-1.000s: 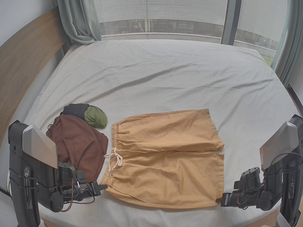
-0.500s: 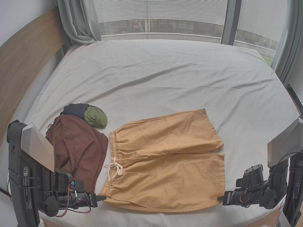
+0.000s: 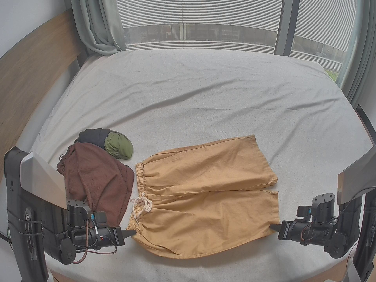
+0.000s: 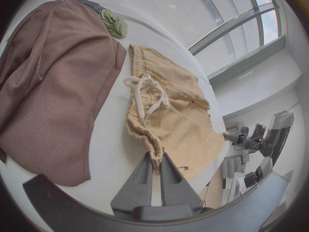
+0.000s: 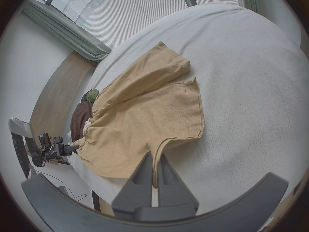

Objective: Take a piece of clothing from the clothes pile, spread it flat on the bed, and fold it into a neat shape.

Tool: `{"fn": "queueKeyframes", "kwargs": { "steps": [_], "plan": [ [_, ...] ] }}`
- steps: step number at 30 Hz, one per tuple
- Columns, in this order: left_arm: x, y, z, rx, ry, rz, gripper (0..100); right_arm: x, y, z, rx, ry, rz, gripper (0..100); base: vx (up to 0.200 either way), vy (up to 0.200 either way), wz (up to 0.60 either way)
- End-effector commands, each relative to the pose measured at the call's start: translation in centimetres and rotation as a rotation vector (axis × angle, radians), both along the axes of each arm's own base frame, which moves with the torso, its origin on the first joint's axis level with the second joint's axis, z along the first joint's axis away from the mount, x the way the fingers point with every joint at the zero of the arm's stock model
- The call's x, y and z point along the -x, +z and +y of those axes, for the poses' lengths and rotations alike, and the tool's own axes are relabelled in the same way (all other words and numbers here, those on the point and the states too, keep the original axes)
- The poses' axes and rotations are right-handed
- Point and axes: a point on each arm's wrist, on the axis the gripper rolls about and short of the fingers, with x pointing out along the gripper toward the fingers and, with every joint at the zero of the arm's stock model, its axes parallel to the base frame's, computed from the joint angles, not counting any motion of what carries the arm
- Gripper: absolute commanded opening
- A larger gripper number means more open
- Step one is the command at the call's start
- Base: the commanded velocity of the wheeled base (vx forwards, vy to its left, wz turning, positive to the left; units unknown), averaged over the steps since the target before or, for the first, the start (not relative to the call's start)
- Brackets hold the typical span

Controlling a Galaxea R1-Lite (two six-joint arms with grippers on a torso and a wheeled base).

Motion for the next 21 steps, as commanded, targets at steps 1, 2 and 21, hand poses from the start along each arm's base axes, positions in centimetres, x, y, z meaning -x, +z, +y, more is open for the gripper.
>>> {"fn": "queueKeyframes", "kwargs": {
  "steps": [1, 2, 21],
  "plan": [
    [-0.9, 1.6, -0.5, 0.048, 0.016, -0.06, 0, 0.0, 1.3, 0.0, -0.018, 0.0, -0.057, 0, 0.0, 0.0, 0.0],
    [-1.0, 1.8, -0.6, 0.056, 0.019, -0.066, 0, 0.0, 1.4, -0.1, -0.02, -0.002, -0.063, 0, 0.0, 0.0, 0.0],
    [-2.2, 2.4, -0.9, 0.109, 0.058, -0.081, 0, -2.3, 2.5, -0.5, -0.048, -0.046, -0.165, 0, 0.0, 0.0, 0.0]
  ]
}}
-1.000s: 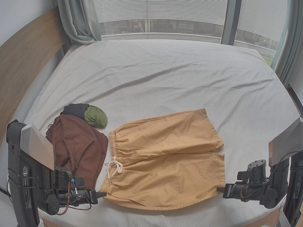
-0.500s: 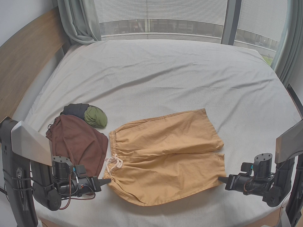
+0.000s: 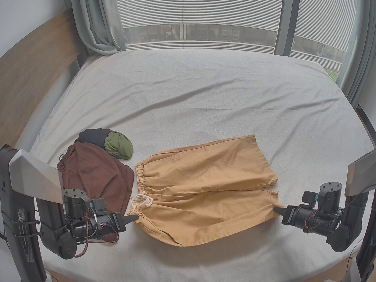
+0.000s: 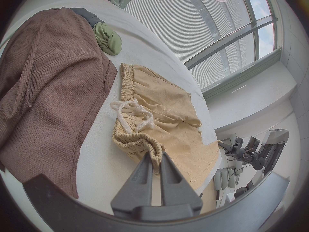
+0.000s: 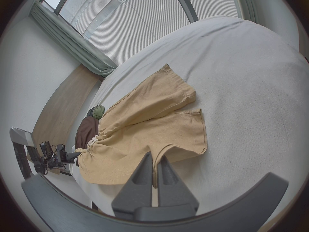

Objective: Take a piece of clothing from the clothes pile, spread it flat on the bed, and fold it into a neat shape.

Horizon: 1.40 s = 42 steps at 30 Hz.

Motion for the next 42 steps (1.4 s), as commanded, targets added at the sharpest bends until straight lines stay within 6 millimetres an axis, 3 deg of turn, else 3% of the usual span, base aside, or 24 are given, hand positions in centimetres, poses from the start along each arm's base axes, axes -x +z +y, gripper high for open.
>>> {"fn": "queueKeyframes", "kwargs": {
  "steps": [1, 16, 28, 42],
  "plan": [
    [-0.2, 0.1, 0.0, 0.002, 0.001, -0.009, 0, -0.4, 0.3, -0.1, -0.007, -0.007, -0.024, 0, 0.0, 0.0, 0.0],
    [-1.9, 1.2, -0.6, 0.071, 0.103, -0.034, 0, -1.8, 1.9, -0.6, -0.036, -0.027, -0.118, 0, 0.0, 0.0, 0.0],
    [-3.2, 2.3, -2.8, 0.121, 0.168, -0.081, 0, -2.9, 3.0, -0.7, -0.049, -0.041, -0.189, 0, 0.0, 0.0, 0.0],
    [-4.2, 2.9, -2.9, 0.143, 0.228, -0.113, 0, -4.6, 3.9, -0.8, -0.07, -0.041, -0.261, 0, 0.0, 0.0, 0.0]
  ]
}}
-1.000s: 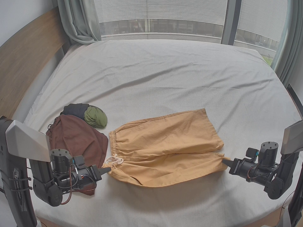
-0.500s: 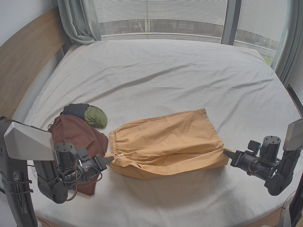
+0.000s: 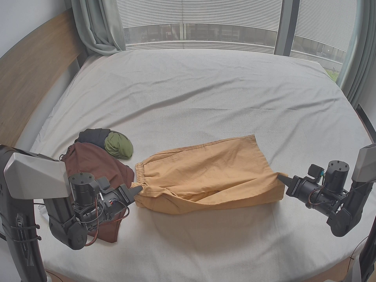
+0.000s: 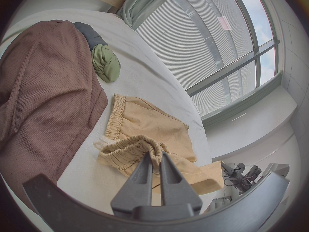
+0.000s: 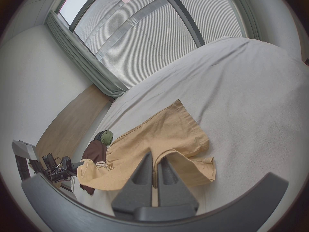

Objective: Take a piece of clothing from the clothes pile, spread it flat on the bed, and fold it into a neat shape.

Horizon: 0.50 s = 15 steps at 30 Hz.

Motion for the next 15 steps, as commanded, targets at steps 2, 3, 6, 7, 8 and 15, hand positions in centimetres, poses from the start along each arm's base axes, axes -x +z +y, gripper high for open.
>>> {"fn": "queueKeyframes", "kwargs": {
  "steps": [2, 3, 6, 7, 8, 15],
  "plan": [
    [-0.4, 0.2, 0.0, 0.011, 0.018, -0.011, 0, -0.6, 0.3, 0.0, -0.005, -0.004, -0.026, 0, 0.0, 0.0, 0.0],
    [-0.5, 0.2, -0.1, 0.014, 0.021, -0.013, 0, -0.7, 0.4, 0.0, -0.006, -0.004, -0.032, 0, 0.0, 0.0, 0.0],
    [-0.7, 0.4, -0.1, 0.028, 0.036, -0.018, 0, -1.2, 0.8, 0.0, -0.01, -0.007, -0.056, 0, 0.0, 0.0, 0.0],
    [-0.8, 0.4, -0.1, 0.029, 0.039, -0.019, 0, -1.4, 0.9, 0.0, -0.011, -0.01, -0.059, 0, 0.0, 0.0, 0.0],
    [-0.8, 0.4, -0.1, 0.029, 0.041, -0.02, 0, -1.5, 0.9, -0.1, -0.011, -0.012, -0.059, 0, 0.0, 0.0, 0.0],
    [-1.0, 0.6, -0.2, 0.031, 0.05, -0.031, 0, -2.5, 1.7, 0.0, -0.013, -0.014, -0.069, 0, 0.0, 0.0, 0.0]
  ]
}}
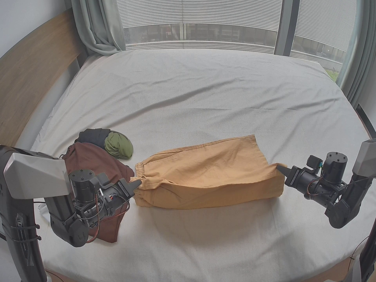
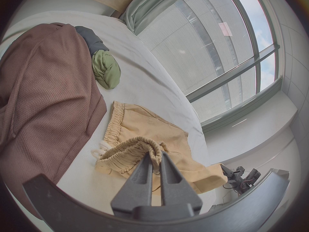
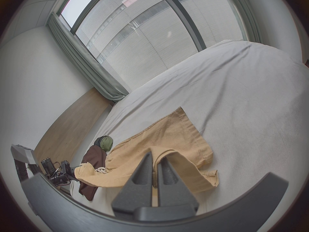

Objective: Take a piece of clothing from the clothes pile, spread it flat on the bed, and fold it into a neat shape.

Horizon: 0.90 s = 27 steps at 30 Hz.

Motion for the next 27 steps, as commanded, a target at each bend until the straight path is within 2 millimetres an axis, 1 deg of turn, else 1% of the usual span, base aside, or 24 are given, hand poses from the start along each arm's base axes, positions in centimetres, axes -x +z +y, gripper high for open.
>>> {"fn": "queueKeyframes", "kwargs": {
  "steps": [1, 9, 13, 17, 27],
  "plan": [
    [-0.2, 0.1, 0.0, 0.001, 0.012, -0.009, 0, -0.6, 0.9, 0.1, -0.006, -0.001, -0.034, 0, 0.0, 0.0, 0.0],
    [-0.8, 0.5, -0.2, 0.025, 0.04, -0.027, 0, -2.1, 1.9, 0.2, -0.007, -0.006, -0.039, 0, 0.0, 0.0, 0.0],
    [-1.0, 0.7, -0.4, 0.038, 0.048, -0.031, 0, -2.5, 2.2, 0.2, -0.007, -0.007, -0.043, 0, 0.0, 0.0, 0.0],
    [-1.0, 0.7, -0.7, 0.039, 0.045, -0.034, 0, -3.2, 2.6, -0.1, -0.007, -0.021, -0.042, 0, 0.0, 0.0, 0.0],
    [-1.6, 1.0, -0.9, 0.058, 0.084, -0.053, 0, -4.3, 3.4, -0.3, -0.008, -0.03, -0.051, 0, 0.0, 0.0, 0.0]
  ]
}}
